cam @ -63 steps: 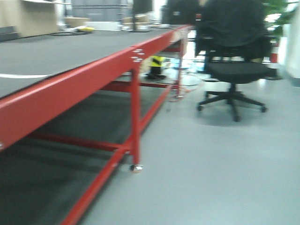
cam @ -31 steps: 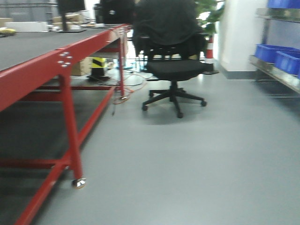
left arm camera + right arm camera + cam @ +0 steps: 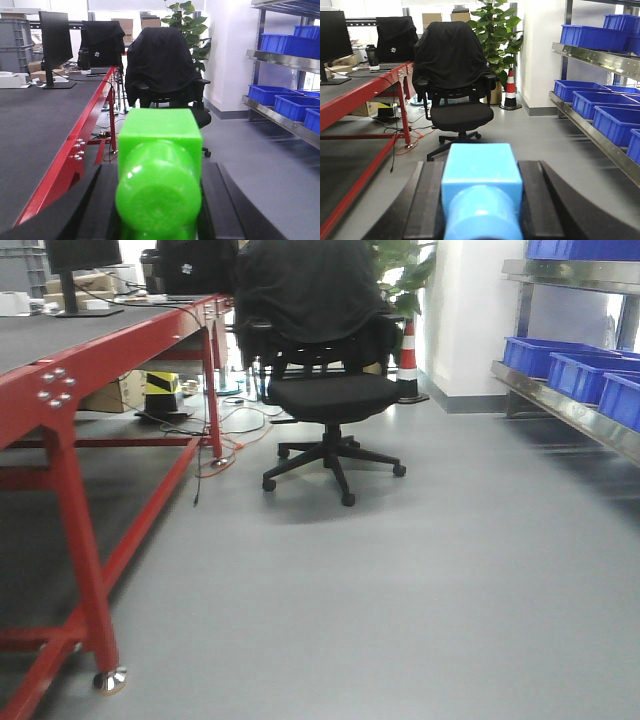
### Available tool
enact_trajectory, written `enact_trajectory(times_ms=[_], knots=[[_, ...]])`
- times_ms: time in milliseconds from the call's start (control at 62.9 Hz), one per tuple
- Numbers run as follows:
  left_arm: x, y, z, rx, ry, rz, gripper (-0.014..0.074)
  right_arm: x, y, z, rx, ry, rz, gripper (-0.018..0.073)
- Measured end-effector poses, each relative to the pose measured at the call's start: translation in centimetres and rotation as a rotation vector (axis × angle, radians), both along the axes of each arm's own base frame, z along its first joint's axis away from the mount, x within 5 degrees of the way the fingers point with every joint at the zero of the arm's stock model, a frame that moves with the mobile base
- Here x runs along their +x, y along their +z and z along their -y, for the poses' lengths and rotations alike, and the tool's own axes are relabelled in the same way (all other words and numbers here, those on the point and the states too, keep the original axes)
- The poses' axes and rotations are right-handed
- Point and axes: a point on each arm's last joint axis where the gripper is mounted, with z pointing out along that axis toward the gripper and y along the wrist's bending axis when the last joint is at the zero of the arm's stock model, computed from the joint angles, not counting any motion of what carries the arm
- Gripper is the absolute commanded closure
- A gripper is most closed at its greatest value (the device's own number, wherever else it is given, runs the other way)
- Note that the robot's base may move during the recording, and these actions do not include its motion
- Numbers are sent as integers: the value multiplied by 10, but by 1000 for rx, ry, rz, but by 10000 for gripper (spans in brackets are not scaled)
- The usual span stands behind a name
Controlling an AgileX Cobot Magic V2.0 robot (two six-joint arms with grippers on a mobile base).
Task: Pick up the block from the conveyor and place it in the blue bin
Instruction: 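Drive the base away from the conveyor toward the shelf of blue bins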
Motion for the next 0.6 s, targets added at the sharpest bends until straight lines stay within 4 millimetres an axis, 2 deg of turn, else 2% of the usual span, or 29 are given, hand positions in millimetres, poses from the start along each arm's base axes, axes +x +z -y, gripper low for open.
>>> enact_trajectory(times_ms=[604], knots=[[0, 0, 0, 0, 0, 0, 708, 0, 0, 0, 0, 0, 0, 721]])
